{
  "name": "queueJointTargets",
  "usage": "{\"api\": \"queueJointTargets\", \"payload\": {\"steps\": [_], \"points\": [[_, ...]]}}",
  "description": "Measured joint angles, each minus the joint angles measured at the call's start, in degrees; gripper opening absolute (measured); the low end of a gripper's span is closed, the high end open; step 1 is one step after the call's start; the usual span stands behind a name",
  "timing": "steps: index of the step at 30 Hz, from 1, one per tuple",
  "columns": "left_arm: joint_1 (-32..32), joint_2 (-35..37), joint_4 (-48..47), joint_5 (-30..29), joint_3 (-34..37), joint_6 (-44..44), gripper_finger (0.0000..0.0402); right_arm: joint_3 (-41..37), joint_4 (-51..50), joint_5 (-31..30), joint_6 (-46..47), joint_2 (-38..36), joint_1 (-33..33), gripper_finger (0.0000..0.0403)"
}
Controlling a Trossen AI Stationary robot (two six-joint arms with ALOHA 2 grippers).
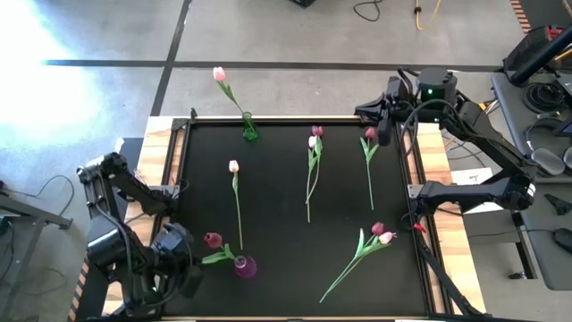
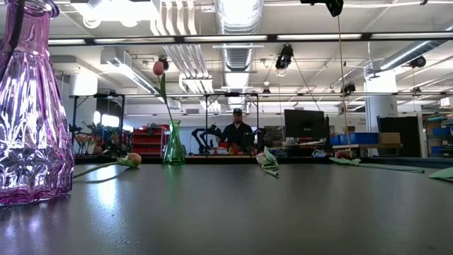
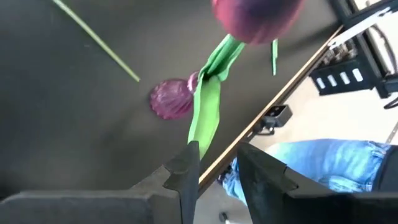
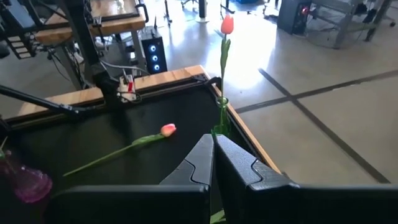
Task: Sort flowers into vase by color
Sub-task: Put the left red tulip into the purple vase, then put the top left red tulip into the purple vase
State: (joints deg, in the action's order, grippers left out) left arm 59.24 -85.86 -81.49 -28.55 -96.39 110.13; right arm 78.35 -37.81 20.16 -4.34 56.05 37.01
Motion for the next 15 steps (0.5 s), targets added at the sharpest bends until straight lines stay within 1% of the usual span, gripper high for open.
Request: {"api": "queueJointTargets", "payload": {"steps": [4, 6, 7, 8, 10, 12, 15], "points": [[0.0, 0.1, -3.5, 3.6, -3.9, 0.3, 0.0078, 0.0, -1.4, 0.0, -0.5, 0.0, 0.0, 0.0009], [0.0, 0.1, -6.8, 3.7, -7.1, 1.1, 0.0073, 0.0, -1.7, 0.0, -0.9, 0.0, 0.0, 0.0009], [0.0, 0.1, -8.7, 2.4, -8.9, 1.5, 0.0070, 0.0, -2.0, 0.0, -1.2, 0.0, 0.0, 0.0009], [0.0, 0.5, -8.8, 0.3, -10.2, 1.2, 0.0066, 0.0, -2.4, 0.0, -1.5, 0.0, 0.0, 0.0009], [-0.1, 2.7, -8.3, -6.3, -10.6, -1.7, 0.0052, 0.0, -2.6, 1.1, -1.7, 0.0, 0.0, 0.0009], [-0.7, 6.1, -8.5, -11.9, -9.3, -2.1, 0.0036, 0.0, -2.3, 2.7, -1.4, 0.2, 0.0, 0.0009], [-2.9, 12.4, -8.6, -19.1, -5.3, -5.4, 0.0009, 0.0, -2.2, 4.8, -1.3, 0.9, 0.0, 0.0009]]}}
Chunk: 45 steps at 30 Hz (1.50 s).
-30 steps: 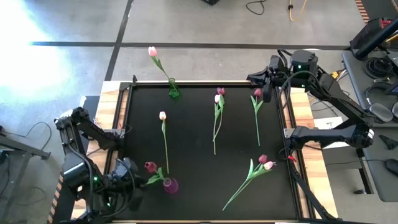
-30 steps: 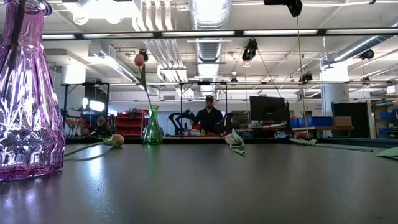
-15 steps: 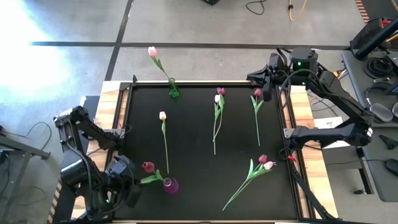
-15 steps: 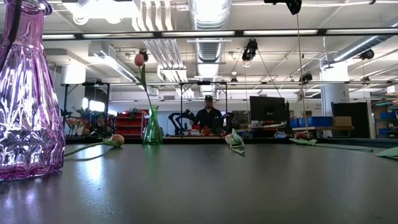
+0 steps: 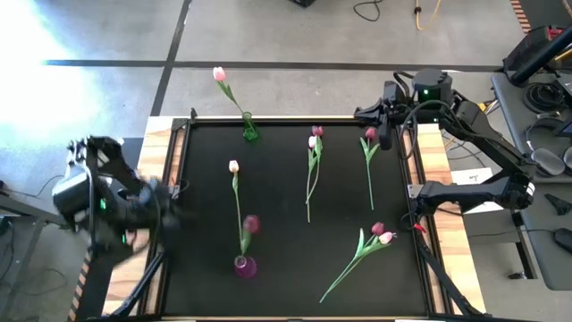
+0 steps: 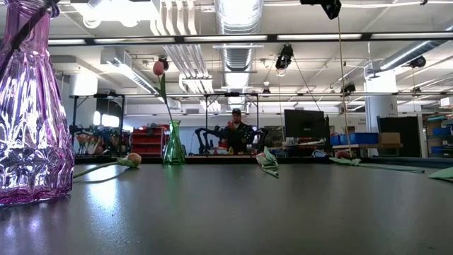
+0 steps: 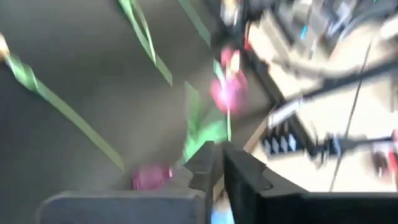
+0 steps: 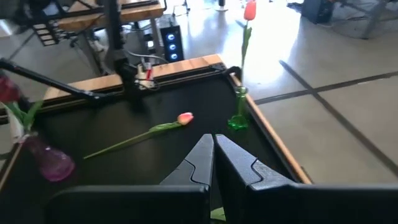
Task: Sort flowers into vase by color
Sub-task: Put the top left red tulip into the purple vase
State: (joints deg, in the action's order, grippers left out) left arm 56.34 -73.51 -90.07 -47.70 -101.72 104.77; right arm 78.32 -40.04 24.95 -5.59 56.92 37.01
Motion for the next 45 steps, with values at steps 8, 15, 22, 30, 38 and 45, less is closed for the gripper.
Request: {"api": "queueJointTargets", "payload": {"steps": [8, 15, 22, 30, 38, 45], "points": [[-15.9, 16.6, 0.0, -3.6, 13.0, -11.8, 0.0001, -0.1, -0.4, 2.1, 3.5, 3.4, 0.0, 0.0009], [-25.9, 29.4, 5.9, -0.7, 24.7, -24.5, 0.0000, -0.1, -0.4, -3.9, 10.8, 7.5, -1.5, 0.0009], [-26.1, 43.5, 20.0, 0.8, 39.0, -35.3, 0.0000, -0.1, -0.1, -12.7, 19.7, 15.5, -5.4, 0.0009], [-26.1, 57.0, 36.7, 2.6, 53.8, -42.2, 0.0000, -3.0, 4.3, -18.6, 27.4, 24.7, -10.9, 0.0009], [-26.1, 62.8, 47.5, 0.3, 63.5, -42.3, 0.0000, -4.9, 4.0, -20.6, 35.1, 33.4, -11.1, 0.0022], [-26.2, 61.2, 48.3, -2.5, 65.9, -37.6, 0.0000, -3.4, 2.8, -21.8, 39.7, 41.0, -8.4, 0.0100]]}}
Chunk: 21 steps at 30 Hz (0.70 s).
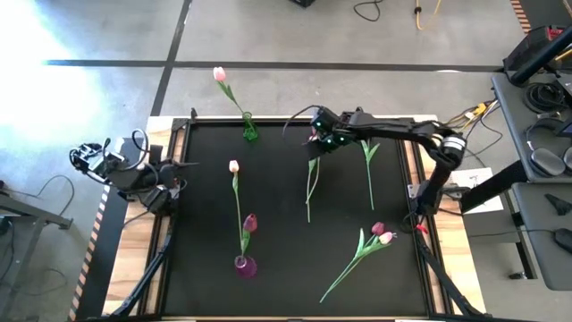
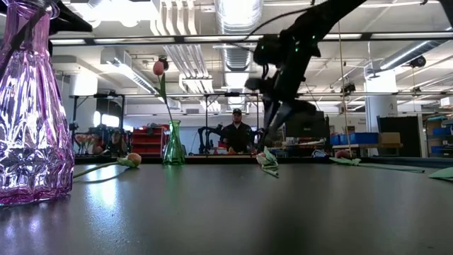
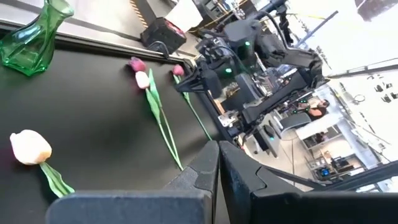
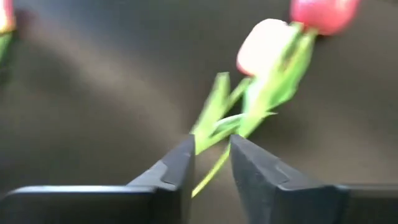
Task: Sort flowers into vase by color
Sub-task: Put the top left red tulip into the purple vase
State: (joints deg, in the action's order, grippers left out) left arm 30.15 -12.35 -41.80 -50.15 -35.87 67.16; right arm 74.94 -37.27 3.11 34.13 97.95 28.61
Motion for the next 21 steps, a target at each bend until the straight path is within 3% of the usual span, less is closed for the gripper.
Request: {"api": "queueJointTargets", "payload": {"steps": [8, 15, 21], "points": [[0.0, -3.0, 0.3, -0.3, -0.4, 0.9, 0.0000, 0.9, -1.2, -1.6, 2.0, 5.3, 4.1, 0.0170], [0.0, -4.6, 0.3, -0.3, -1.0, 0.9, 0.0000, 0.9, 0.7, 1.4, 2.0, 9.0, 4.9, 0.0164], [0.0, -4.2, 0.2, -0.1, -0.8, 0.9, 0.0000, 0.8, 3.4, 1.4, 2.3, 10.5, 5.0, 0.0134]]}}
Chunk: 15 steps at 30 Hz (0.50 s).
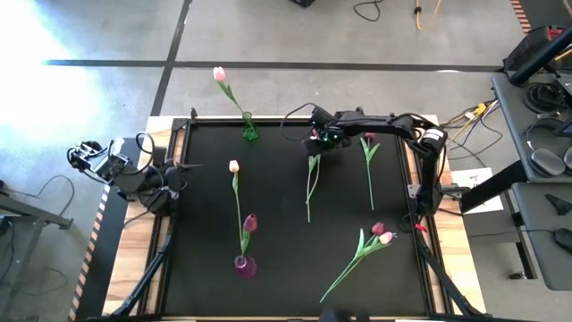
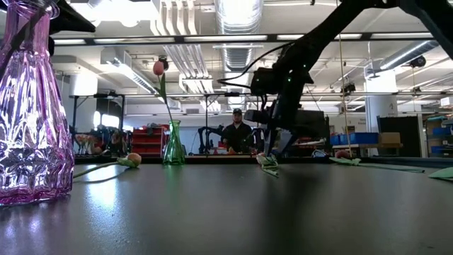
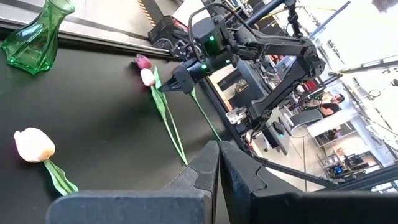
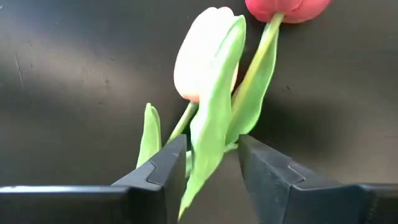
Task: Sort flowers into vase by color
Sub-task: Put the top left red tulip into the purple vase
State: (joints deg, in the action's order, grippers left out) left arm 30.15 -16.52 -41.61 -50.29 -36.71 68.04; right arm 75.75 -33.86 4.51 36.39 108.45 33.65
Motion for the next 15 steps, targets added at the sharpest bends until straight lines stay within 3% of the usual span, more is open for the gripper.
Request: {"api": "queueJointTargets", "payload": {"steps": [8, 12, 15], "points": [[0.0, 0.1, 0.0, -0.9, 0.0, 0.7, 0.0000, 0.2, 1.1, 2.4, -2.8, 3.2, 1.4, 0.0067], [0.0, 0.1, 0.1, -2.7, 0.0, 2.0, 0.0000, 0.1, 0.9, 2.1, -6.5, 2.3, 1.5, 0.0023], [0.0, -0.1, 0.1, -4.0, 0.1, 2.0, 0.0000, 0.7, 0.8, 1.3, -9.8, -0.3, 1.3, 0.0014]]}}
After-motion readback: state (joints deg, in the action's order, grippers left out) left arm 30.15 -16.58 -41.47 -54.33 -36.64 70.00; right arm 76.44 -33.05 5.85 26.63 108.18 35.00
